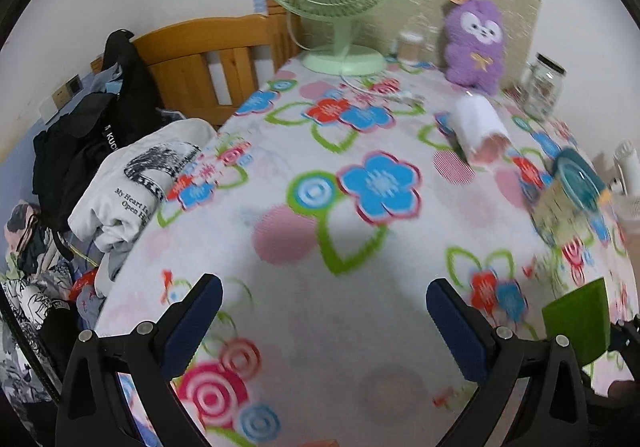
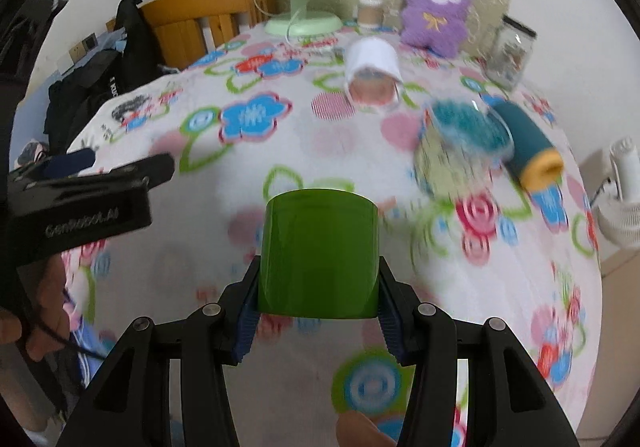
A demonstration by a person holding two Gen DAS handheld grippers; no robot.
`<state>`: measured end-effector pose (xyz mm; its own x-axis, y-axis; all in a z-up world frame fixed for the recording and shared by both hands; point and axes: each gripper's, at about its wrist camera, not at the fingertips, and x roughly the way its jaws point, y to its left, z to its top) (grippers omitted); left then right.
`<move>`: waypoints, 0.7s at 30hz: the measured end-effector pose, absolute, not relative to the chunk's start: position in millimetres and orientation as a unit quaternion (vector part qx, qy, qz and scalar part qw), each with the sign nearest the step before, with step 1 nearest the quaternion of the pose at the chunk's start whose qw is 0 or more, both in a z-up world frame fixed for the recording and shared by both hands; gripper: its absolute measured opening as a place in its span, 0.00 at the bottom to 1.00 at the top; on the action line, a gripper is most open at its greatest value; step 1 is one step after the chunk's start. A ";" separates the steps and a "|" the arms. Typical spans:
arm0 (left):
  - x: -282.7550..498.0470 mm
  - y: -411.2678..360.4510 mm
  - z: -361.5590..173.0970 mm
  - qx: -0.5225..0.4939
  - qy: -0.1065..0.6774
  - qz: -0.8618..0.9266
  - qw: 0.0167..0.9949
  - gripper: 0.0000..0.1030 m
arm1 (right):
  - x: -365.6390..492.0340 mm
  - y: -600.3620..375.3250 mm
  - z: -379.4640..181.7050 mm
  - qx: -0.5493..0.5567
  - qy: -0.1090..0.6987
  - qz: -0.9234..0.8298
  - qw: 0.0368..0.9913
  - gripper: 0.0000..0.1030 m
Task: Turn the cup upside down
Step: 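Carry the green cup toward the left gripper, set it down, open right gripper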
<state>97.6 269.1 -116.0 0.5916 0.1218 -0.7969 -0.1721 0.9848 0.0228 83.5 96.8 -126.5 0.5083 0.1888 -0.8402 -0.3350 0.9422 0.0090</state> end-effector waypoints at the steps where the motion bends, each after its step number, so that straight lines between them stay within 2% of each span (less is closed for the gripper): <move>1: 92.9 265.3 -117.8 -0.027 0.446 0.079 0.891 1.00 | 76.2 93.6 -130.1 -0.078 0.478 0.150 0.862 0.53; 12: 70.3 245.9 -131.5 -0.011 0.460 0.070 0.885 1.00 | 51.3 86.2 -163.5 -0.081 0.501 0.134 0.851 0.53; 13: 69.9 245.8 -131.9 -0.012 0.460 0.070 0.885 1.00 | 50.8 87.4 -163.9 -0.085 0.500 0.133 0.851 0.54; 16: 69.3 245.6 -132.2 -0.014 0.461 0.070 0.885 1.00 | 50.7 89.8 -165.9 -0.092 0.504 0.132 0.849 0.78; 17: 68.9 245.3 -132.1 -0.014 0.461 0.070 0.884 1.00 | 49.8 90.3 -166.3 -0.089 0.506 0.137 0.847 0.81; 21: 68.5 245.0 -132.0 -0.012 0.462 0.071 0.884 1.00 | 47.0 88.2 -164.8 -0.079 0.505 0.146 0.847 0.83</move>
